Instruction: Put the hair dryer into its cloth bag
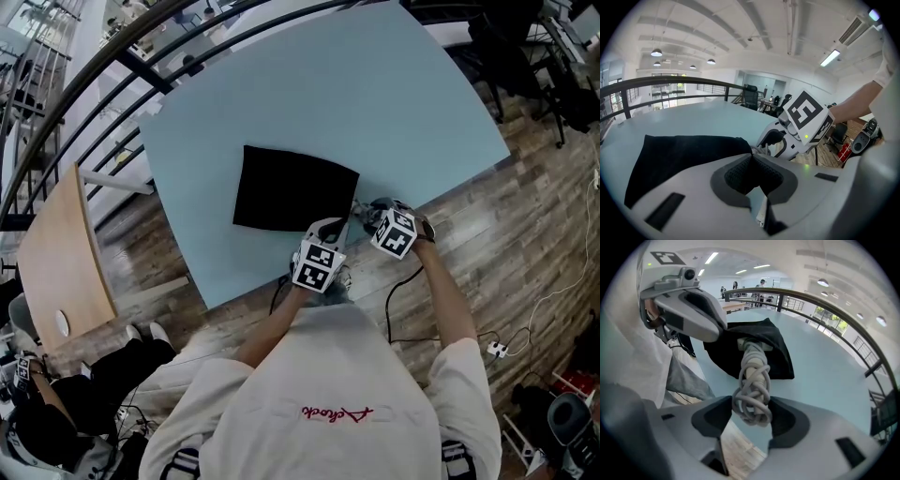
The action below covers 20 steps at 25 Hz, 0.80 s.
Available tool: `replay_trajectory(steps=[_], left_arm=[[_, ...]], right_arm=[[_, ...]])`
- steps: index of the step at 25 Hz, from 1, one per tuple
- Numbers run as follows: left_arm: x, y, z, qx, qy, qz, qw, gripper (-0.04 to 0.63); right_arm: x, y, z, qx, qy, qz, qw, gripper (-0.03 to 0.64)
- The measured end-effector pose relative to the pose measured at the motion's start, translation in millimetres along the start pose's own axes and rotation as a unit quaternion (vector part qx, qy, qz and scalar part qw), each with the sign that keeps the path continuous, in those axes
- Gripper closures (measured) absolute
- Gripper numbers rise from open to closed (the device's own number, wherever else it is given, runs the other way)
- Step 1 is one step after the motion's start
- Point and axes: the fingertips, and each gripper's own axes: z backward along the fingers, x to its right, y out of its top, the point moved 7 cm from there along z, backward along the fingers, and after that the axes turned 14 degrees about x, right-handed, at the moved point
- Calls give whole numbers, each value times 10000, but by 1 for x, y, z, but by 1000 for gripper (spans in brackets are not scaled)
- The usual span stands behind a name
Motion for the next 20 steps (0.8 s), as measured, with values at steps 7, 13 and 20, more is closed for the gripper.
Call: replay_trajectory(steps=[7, 13, 20], left_arm=[[0, -1, 3, 64, 19, 79, 9999, 581], [-2, 1, 7, 133, 53, 141, 9998, 581], [-8, 4, 11, 255, 121, 255, 9993, 581]], right_arm=[[1, 17, -5, 135, 9, 103, 9999, 368], [3, 43, -20, 383, 9, 122, 9992, 370], [5, 60, -36, 617, 62, 136, 9980, 370]])
